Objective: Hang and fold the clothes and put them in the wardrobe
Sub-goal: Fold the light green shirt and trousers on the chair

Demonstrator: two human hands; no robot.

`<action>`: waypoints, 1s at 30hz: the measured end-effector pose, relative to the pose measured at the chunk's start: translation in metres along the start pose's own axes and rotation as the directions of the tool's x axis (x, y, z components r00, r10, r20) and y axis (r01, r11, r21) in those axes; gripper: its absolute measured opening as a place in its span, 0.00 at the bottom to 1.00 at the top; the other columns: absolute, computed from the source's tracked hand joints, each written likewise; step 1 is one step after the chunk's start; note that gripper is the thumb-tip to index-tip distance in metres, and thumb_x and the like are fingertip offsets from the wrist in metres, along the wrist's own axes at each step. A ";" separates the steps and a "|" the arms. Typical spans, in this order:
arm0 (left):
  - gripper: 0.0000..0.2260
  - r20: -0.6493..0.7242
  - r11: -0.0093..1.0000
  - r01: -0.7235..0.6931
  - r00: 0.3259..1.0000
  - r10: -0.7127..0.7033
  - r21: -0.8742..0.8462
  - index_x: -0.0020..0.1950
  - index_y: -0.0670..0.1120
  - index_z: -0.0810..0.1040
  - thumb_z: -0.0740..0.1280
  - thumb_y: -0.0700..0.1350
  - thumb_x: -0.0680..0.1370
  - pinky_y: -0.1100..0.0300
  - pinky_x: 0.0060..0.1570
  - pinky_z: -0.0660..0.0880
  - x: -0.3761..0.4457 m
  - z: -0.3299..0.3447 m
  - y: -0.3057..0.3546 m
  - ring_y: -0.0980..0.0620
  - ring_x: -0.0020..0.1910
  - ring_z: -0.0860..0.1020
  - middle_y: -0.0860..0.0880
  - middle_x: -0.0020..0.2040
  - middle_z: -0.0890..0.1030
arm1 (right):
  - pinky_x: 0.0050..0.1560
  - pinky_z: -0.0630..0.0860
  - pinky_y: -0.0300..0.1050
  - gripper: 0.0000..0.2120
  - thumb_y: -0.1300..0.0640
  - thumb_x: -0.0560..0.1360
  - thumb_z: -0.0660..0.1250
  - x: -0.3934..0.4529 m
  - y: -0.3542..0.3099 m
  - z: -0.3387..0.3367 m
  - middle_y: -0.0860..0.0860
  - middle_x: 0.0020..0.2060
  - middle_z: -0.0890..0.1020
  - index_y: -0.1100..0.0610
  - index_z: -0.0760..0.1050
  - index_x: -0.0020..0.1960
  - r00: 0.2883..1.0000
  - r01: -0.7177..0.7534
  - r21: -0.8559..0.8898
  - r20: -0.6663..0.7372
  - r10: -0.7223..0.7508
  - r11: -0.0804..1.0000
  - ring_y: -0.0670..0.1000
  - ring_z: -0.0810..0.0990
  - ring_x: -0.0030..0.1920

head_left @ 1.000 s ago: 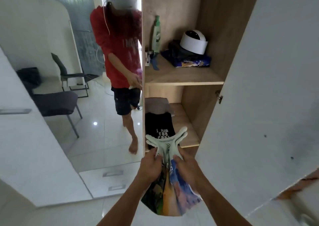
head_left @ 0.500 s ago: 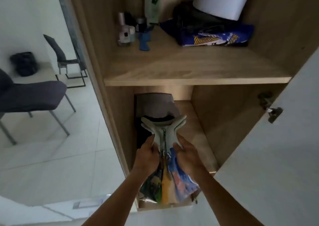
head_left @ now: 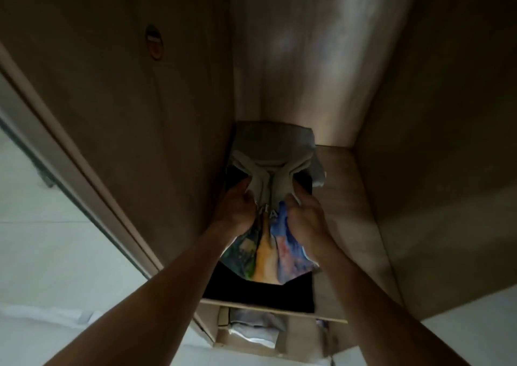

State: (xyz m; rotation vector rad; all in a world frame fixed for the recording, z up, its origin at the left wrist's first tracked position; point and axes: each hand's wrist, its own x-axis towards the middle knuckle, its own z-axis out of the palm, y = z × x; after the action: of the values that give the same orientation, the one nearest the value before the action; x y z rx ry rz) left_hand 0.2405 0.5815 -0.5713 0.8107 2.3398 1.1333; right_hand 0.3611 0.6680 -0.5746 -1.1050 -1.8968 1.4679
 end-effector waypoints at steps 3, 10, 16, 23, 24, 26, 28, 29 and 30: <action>0.20 -0.024 1.000 -0.001 1.000 0.001 -0.010 0.76 0.49 0.67 0.59 0.43 0.84 0.52 0.71 0.66 0.026 0.003 -0.008 0.43 0.73 0.68 0.44 0.75 0.68 | 0.71 0.63 0.40 0.21 0.61 0.83 0.58 0.022 0.008 0.004 0.52 0.74 0.69 0.53 0.68 0.76 0.999 0.039 -0.006 -0.014 -0.040 0.999 0.53 0.67 0.73; 0.20 -0.042 0.984 0.149 0.988 -0.145 0.095 0.77 0.44 0.66 0.57 0.45 0.84 0.45 0.69 0.67 0.044 0.004 -0.039 0.36 0.71 0.68 0.39 0.75 0.68 | 0.49 0.75 0.45 0.21 0.59 0.81 0.58 0.038 0.043 0.008 0.54 0.54 0.81 0.48 0.73 0.72 0.979 -0.191 0.127 -0.042 0.198 0.973 0.54 0.78 0.50; 0.29 0.028 0.913 0.384 0.920 -0.391 0.137 0.76 0.40 0.67 0.57 0.59 0.83 0.50 0.68 0.69 0.015 0.001 -0.056 0.39 0.71 0.69 0.40 0.75 0.68 | 0.59 0.69 0.44 0.28 0.46 0.79 0.67 0.018 0.063 -0.022 0.54 0.69 0.74 0.53 0.65 0.76 0.943 -0.331 0.011 -0.002 0.331 0.943 0.57 0.73 0.67; 0.23 -0.158 0.912 0.316 0.946 -0.283 0.262 0.67 0.37 0.74 0.57 0.54 0.83 0.48 0.61 0.74 -0.020 0.004 -0.058 0.36 0.64 0.75 0.35 0.66 0.76 | 0.56 0.71 0.42 0.27 0.51 0.79 0.67 -0.010 0.065 -0.020 0.50 0.62 0.78 0.46 0.62 0.76 0.991 -0.130 -0.202 -0.004 0.131 0.971 0.54 0.77 0.59; 0.22 -0.175 0.907 0.301 0.950 -0.258 0.295 0.65 0.38 0.76 0.57 0.54 0.84 0.48 0.59 0.74 -0.021 0.001 -0.056 0.36 0.63 0.76 0.35 0.64 0.77 | 0.58 0.72 0.42 0.27 0.53 0.80 0.66 -0.011 0.061 -0.020 0.51 0.63 0.78 0.45 0.62 0.76 0.992 -0.124 -0.188 -0.011 0.124 0.974 0.54 0.76 0.62; 0.22 -0.183 0.897 0.270 0.959 -0.217 0.351 0.63 0.39 0.76 0.55 0.55 0.84 0.48 0.59 0.74 -0.025 -0.004 -0.052 0.36 0.63 0.76 0.36 0.63 0.78 | 0.61 0.74 0.47 0.25 0.52 0.81 0.64 -0.017 0.057 -0.019 0.53 0.63 0.78 0.44 0.61 0.76 0.986 -0.164 -0.156 -0.006 0.165 0.974 0.56 0.77 0.62; 0.21 -0.139 0.880 0.247 0.968 -0.208 0.405 0.64 0.39 0.75 0.54 0.54 0.84 0.49 0.59 0.73 -0.030 -0.006 -0.052 0.36 0.63 0.75 0.36 0.64 0.76 | 0.60 0.77 0.51 0.24 0.50 0.80 0.64 -0.028 0.059 -0.019 0.52 0.60 0.78 0.45 0.62 0.73 0.973 -0.216 -0.214 0.038 0.229 0.953 0.56 0.79 0.58; 0.19 -0.104 0.863 0.235 0.972 -0.211 0.447 0.65 0.39 0.74 0.55 0.52 0.84 0.49 0.59 0.74 -0.034 -0.007 -0.052 0.37 0.64 0.75 0.37 0.64 0.76 | 0.57 0.78 0.50 0.21 0.50 0.79 0.66 -0.035 0.063 -0.019 0.52 0.57 0.79 0.46 0.64 0.70 0.970 -0.231 -0.228 0.022 0.242 0.946 0.55 0.80 0.55; 0.18 -0.082 0.844 0.226 0.973 -0.214 0.487 0.65 0.38 0.74 0.56 0.49 0.84 0.50 0.58 0.74 -0.037 -0.007 -0.053 0.38 0.63 0.75 0.38 0.64 0.76 | 0.51 0.79 0.47 0.19 0.51 0.79 0.68 -0.040 0.066 -0.019 0.51 0.54 0.79 0.47 0.66 0.66 0.969 -0.245 -0.222 -0.014 0.248 0.944 0.53 0.80 0.50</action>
State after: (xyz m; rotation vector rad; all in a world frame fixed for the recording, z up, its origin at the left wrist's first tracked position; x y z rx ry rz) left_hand 0.2469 0.5268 -0.6056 0.6601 2.7029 0.4462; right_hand 0.4179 0.6515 -0.6280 -1.4862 -2.0298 1.4173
